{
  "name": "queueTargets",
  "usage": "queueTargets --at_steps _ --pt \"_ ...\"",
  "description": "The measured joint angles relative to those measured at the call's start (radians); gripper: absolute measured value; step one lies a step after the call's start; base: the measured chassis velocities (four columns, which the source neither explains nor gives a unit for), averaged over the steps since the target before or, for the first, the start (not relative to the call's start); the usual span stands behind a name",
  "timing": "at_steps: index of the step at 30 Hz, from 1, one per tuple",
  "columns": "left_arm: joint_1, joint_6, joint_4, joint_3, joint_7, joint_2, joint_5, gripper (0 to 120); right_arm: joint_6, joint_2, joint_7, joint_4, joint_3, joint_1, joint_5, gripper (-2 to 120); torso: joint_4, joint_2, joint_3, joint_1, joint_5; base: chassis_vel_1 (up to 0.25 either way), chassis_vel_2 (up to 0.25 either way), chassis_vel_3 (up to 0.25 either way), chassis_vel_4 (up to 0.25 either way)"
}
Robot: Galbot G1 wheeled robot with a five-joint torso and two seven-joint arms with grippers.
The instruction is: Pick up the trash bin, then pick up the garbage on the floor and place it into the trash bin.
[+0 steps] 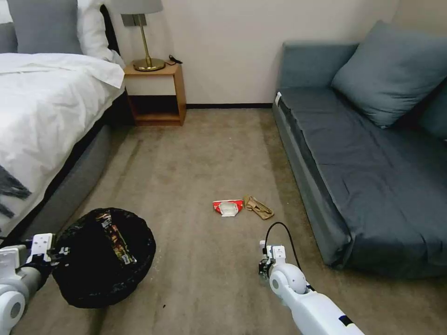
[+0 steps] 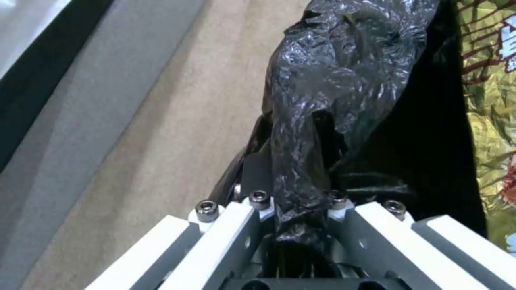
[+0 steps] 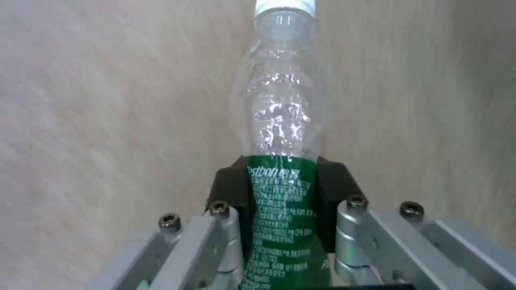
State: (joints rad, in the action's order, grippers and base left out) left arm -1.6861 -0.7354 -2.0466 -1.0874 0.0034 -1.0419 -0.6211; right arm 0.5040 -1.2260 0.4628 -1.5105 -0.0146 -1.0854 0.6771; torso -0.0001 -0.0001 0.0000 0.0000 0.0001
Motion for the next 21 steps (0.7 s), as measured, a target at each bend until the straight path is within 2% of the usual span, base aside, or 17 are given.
queueTargets --at_steps 2,5,6,9,10,13,18,21 --pt "0.0 0.0 0.0 0.001 0.0 0.0 -0.001 3 -0.032 0.014 -0.014 -0.036 -0.008 -0.004 -0.019 22 0.0 0.0 0.0 0.0 0.0 0.0 0.0 0.0 0.0" --pt "0.001 0.0 -0.004 0.004 0.0 -0.005 -0.006 3 -0.164 0.069 -0.096 -0.2 -0.052 -0.013 -0.052 22 0.0 0.0 0.0 0.0 -0.0001 0.0 0.0 0.0 0.0" --pt "0.001 0.0 -0.004 0.004 0.0 -0.005 -0.006 3 -0.164 0.069 -0.096 -0.2 -0.052 -0.013 -0.052 22 0.0 0.0 0.0 0.0 -0.0001 0.0 0.0 0.0 0.0" --pt "0.0 0.0 -0.011 0.005 0.0 -0.011 -0.011 3 -0.288 0.097 -0.198 -0.339 -0.107 -0.002 -0.053 22 0.0 0.0 0.0 0.0 -0.0002 0.0 0.0 0.0 0.0" --pt "0.0 0.0 -0.011 0.005 0.0 -0.011 -0.011 3 -0.288 0.097 -0.198 -0.339 -0.107 -0.002 -0.053 22 0.0 0.0 0.0 0.0 -0.0002 0.0 0.0 0.0 0.0" --pt "-0.006 0.0 -0.018 0.002 0.0 -0.017 -0.016 3 -0.394 0.109 -0.285 -0.443 -0.191 0.042 -0.056 22 0.0001 0.0 0.0 0.0 -0.0002 0.0 0.0 0.0 0.0" --pt "-0.017 0.0 -0.024 -0.01 -0.001 -0.024 -0.018 3 -0.478 0.11 -0.349 -0.463 -0.284 0.108 -0.086 22 0.0001 0.0 0.0 0.0 -0.0003 0.0 0.0 0.0 0.0" --pt "-0.025 0.0 -0.029 -0.021 -0.001 -0.029 -0.02 3 -0.536 0.088 -0.39 -0.414 -0.369 0.186 -0.15 22 0.0001 0.0 0.0 0.0 -0.0004 0.0 0.0 0.0 0.0"
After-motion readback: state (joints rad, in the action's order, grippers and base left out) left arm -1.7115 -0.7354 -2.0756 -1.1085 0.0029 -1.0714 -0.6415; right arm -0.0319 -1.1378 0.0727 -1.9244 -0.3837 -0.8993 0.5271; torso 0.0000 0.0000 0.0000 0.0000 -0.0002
